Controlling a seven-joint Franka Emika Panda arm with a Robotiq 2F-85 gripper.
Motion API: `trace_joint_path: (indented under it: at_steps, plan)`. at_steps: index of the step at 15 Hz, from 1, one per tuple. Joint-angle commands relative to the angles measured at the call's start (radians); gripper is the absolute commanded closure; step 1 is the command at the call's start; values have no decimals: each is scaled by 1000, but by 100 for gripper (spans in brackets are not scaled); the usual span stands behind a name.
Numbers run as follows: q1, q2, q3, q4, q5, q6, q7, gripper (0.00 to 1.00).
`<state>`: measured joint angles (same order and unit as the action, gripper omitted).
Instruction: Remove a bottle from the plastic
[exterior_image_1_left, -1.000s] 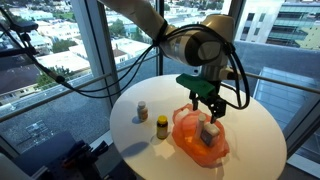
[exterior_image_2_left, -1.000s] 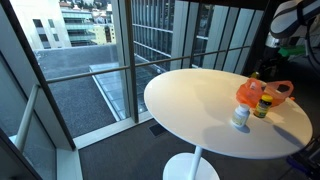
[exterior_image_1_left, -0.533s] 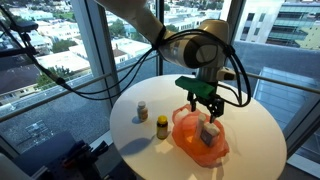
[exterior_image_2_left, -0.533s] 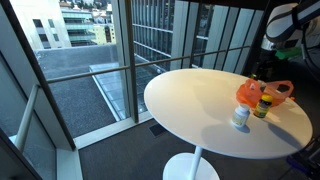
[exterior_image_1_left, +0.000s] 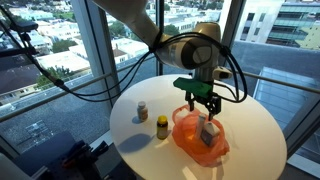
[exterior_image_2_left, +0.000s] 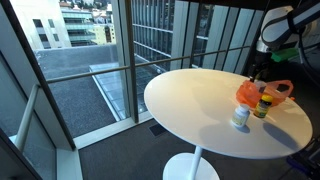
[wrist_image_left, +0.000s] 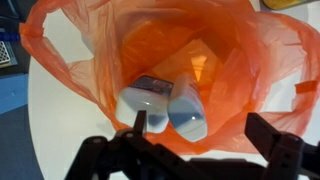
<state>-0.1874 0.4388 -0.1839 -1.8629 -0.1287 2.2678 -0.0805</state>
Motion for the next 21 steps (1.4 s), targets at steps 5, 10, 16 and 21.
trace_joint_path:
  at_steps: [5, 10, 16, 21]
  plan:
    - [-1, 31, 0, 22, -37, 23, -11, 0]
    - [-2, 36, 0, 22, -41, 26, -12, 19]
    - [-5, 37, -1, 25, -40, 24, -16, 25]
    - [-6, 35, -2, 24, -40, 25, -18, 64]
